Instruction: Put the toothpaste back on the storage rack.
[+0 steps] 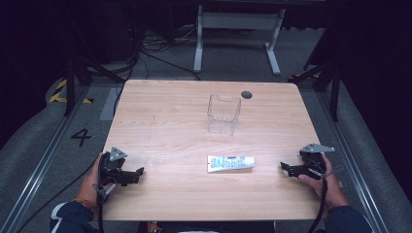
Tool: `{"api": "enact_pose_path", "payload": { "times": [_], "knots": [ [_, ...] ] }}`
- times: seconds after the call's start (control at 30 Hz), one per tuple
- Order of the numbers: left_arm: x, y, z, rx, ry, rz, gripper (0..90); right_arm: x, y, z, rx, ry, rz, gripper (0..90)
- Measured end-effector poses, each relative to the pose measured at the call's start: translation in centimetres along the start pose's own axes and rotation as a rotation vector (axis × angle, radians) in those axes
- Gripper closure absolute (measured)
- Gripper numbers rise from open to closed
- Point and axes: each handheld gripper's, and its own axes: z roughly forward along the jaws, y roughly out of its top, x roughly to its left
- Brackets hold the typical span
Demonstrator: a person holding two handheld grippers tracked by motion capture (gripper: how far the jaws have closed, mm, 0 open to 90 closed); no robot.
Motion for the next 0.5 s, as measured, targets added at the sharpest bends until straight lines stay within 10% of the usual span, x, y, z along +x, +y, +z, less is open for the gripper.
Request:
{"api": "enact_pose_path", "payload": {
  "times": [0.2,0.5],
  "knots": [
    [0.01,0.00,0.00,-0.002,0.001,0.002,0.3,-0.11,0.06,-0.25,0.012,0.014,-0.017,6.2],
    [0.64,0.10,0.14,-0.010,-0.090,0.117,0.6,-0.01,0.37,-0.52,0.054,0.061,-0.072,10.5]
  ]
}}
